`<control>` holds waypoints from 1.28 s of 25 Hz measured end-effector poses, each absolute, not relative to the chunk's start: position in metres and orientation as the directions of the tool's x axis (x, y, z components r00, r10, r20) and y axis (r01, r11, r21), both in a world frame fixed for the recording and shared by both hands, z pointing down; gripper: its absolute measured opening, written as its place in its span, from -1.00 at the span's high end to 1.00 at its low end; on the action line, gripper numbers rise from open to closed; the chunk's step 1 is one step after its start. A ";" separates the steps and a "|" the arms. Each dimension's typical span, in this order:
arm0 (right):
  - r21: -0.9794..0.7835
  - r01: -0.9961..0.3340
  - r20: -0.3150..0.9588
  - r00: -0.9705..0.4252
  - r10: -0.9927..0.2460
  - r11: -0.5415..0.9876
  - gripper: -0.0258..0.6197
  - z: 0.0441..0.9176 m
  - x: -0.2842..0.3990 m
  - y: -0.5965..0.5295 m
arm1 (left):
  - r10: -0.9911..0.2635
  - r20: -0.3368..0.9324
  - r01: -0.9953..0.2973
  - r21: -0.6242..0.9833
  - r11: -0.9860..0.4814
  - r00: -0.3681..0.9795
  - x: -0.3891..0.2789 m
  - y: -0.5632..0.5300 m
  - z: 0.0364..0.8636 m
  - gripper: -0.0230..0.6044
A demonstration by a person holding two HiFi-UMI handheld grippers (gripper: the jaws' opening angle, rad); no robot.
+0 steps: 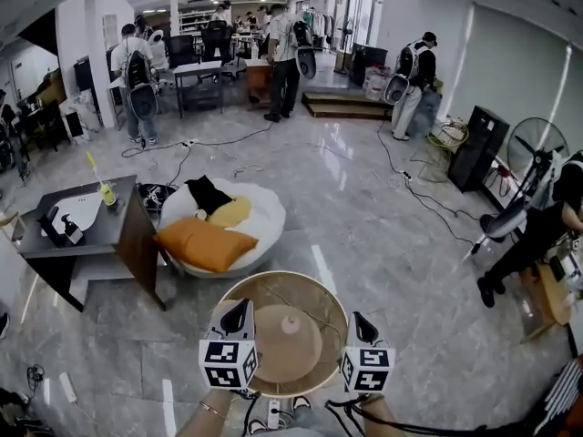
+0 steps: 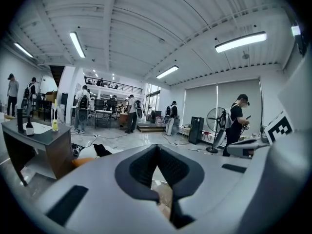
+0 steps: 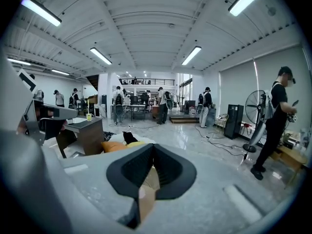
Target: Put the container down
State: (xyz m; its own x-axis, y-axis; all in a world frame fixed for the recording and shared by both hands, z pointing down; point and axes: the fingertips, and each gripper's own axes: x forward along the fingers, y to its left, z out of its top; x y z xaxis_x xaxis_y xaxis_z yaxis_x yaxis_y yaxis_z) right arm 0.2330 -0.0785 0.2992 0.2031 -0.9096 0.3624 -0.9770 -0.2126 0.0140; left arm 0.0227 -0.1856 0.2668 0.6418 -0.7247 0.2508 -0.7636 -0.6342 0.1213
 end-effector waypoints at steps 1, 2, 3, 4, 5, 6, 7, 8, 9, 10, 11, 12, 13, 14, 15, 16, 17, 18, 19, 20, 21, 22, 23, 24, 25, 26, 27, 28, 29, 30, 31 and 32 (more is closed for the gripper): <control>0.013 -0.977 0.358 0.204 -0.911 -0.213 0.90 0.297 0.233 -0.079 | -0.722 0.252 -0.762 0.125 -0.636 0.644 0.024 -0.185 0.266 0.95; 0.010 -0.977 0.351 0.204 -0.914 -0.214 0.90 0.294 0.233 -0.080 | -0.719 0.253 -0.760 0.132 -0.637 0.647 0.026 -0.185 0.266 0.95; 0.006 -0.976 0.342 0.205 -0.917 -0.216 0.90 0.291 0.233 -0.082 | -0.717 0.254 -0.758 0.142 -0.637 0.650 0.027 -0.185 0.265 0.95; 0.002 -0.976 0.334 0.205 -0.920 -0.217 0.90 0.288 0.233 -0.084 | -0.714 0.254 -0.756 0.151 -0.637 0.652 0.028 -0.185 0.265 0.95; -0.001 -0.976 0.327 0.204 -0.923 -0.217 0.90 0.285 0.233 -0.086 | -0.712 0.255 -0.754 0.156 -0.638 0.655 0.030 -0.185 0.266 0.95; -0.004 -0.977 0.322 0.203 -0.925 -0.215 0.90 0.284 0.234 -0.087 | -0.710 0.255 -0.753 0.158 -0.639 0.656 0.031 -0.185 0.266 0.95; -0.005 -0.977 0.319 0.200 -0.927 -0.212 0.90 0.283 0.234 -0.088 | -0.709 0.254 -0.752 0.157 -0.641 0.658 0.032 -0.185 0.266 0.95; -0.005 -0.978 0.318 0.195 -0.928 -0.207 0.90 0.283 0.234 -0.089 | -0.709 0.254 -0.751 0.158 -0.641 0.658 0.033 -0.186 0.267 0.95; -0.001 -0.979 0.319 0.191 -0.928 -0.202 0.90 0.283 0.234 -0.089 | -0.709 0.253 -0.751 0.158 -0.641 0.658 0.034 -0.186 0.267 0.95; 0.009 -0.980 0.322 0.191 -0.927 -0.198 0.90 0.283 0.234 -0.088 | -0.709 0.252 -0.751 0.159 -0.640 0.658 0.035 -0.186 0.267 0.95; 0.025 -0.980 0.325 0.197 -0.925 -0.200 0.90 0.282 0.234 -0.088 | -0.710 0.253 -0.752 0.158 -0.640 0.657 0.035 -0.186 0.267 0.95; 0.043 -0.978 0.328 0.208 -0.922 -0.205 0.90 0.281 0.235 -0.087 | -0.711 0.254 -0.754 0.156 -0.639 0.655 0.034 -0.187 0.267 0.95; 0.058 -0.976 0.330 0.219 -0.918 -0.212 0.91 0.280 0.236 -0.086 | -0.712 0.256 -0.755 0.153 -0.638 0.654 0.033 -0.187 0.267 0.95; 0.065 -0.974 0.332 0.226 -0.916 -0.217 0.91 0.279 0.236 -0.086 | -0.713 0.258 -0.756 0.150 -0.637 0.652 0.032 -0.188 0.267 0.95; 0.065 -0.973 0.333 0.229 -0.915 -0.220 0.91 0.279 0.236 -0.086 | -0.714 0.260 -0.757 0.149 -0.636 0.651 0.031 -0.188 0.267 0.95; 0.062 -0.973 0.333 0.229 -0.915 -0.221 0.91 0.278 0.236 -0.086 | -0.714 0.261 -0.758 0.149 -0.635 0.649 0.030 -0.188 0.268 0.95; 0.060 -0.974 0.334 0.228 -0.915 -0.221 0.91 0.278 0.237 -0.086 | -0.715 0.262 -0.759 0.150 -0.633 0.648 0.030 -0.188 0.268 0.95; 0.060 -0.974 0.334 0.227 -0.915 -0.220 0.91 0.278 0.237 -0.086 | -0.715 0.263 -0.760 0.151 -0.633 0.648 0.030 -0.188 0.269 0.95; 0.060 -0.974 0.334 0.225 -0.915 -0.218 0.91 0.278 0.238 -0.087 | -0.715 0.263 -0.759 0.151 -0.633 0.648 0.030 -0.188 0.269 0.95; 0.059 -0.975 0.335 0.224 -0.915 -0.216 0.91 0.278 0.238 -0.088 | -0.714 0.263 -0.759 0.151 -0.634 0.649 0.031 -0.188 0.270 0.95; 0.057 -0.975 0.337 0.221 -0.915 -0.214 0.91 0.278 0.238 -0.088 | -0.713 0.264 -0.758 0.150 -0.635 0.649 0.031 -0.188 0.270 0.95; 0.055 -0.976 0.339 0.218 -0.915 -0.213 0.91 0.277 0.238 -0.088 | -0.712 0.267 -0.758 0.149 -0.635 0.649 0.031 -0.187 0.270 0.95; 0.052 -0.976 0.340 0.216 -0.915 -0.212 0.91 0.277 0.238 -0.088 | -0.712 0.269 -0.758 0.148 -0.635 0.649 0.030 -0.186 0.271 0.95; 0.049 -0.976 0.339 0.215 -0.916 -0.211 0.91 0.276 0.237 -0.089 | -0.711 0.272 -0.758 0.147 -0.635 0.649 0.030 -0.186 0.272 0.95; 0.048 -0.976 0.337 0.215 -0.916 -0.212 0.91 0.275 0.238 -0.089 | -0.710 0.273 -0.757 0.147 -0.636 0.649 0.030 -0.186 0.273 0.95; 0.047 -0.976 0.336 0.215 -0.917 -0.212 0.91 0.274 0.238 -0.089 | -0.709 0.273 -0.757 0.147 -0.637 0.650 0.030 -0.186 0.273 0.95; 0.047 -0.976 0.337 0.214 -0.917 -0.211 0.91 0.274 0.239 -0.089 | -0.709 0.273 -0.756 0.148 -0.637 0.650 0.031 -0.187 0.274 0.95; 0.045 -0.977 0.340 0.211 -0.917 -0.208 0.91 0.274 0.239 -0.089 | -0.709 0.273 -0.757 0.149 -0.637 0.650 0.031 -0.187 0.274 0.95; 0.040 -0.978 0.346 0.204 -0.916 -0.203 0.91 0.275 0.239 -0.089 | -0.709 0.274 -0.757 0.150 -0.635 0.649 0.031 -0.187 0.275 0.95; 0.033 -0.980 0.353 0.196 -0.915 -0.198 0.91 0.277 0.238 -0.089 | -0.710 0.276 -0.758 0.151 -0.634 0.648 0.031 -0.186 0.275 0.95; 0.025 -0.981 0.359 0.188 -0.914 -0.192 0.91 0.278 0.236 -0.089 | -0.710 0.277 -0.759 0.151 -0.633 0.647 0.031 -0.186 0.275 0.95; 0.021 -0.982 0.364 0.183 -0.913 -0.188 0.91 0.279 0.235 -0.089 | -0.710 0.277 -0.759 0.152 -0.633 0.647 0.031 -0.186 0.275 0.95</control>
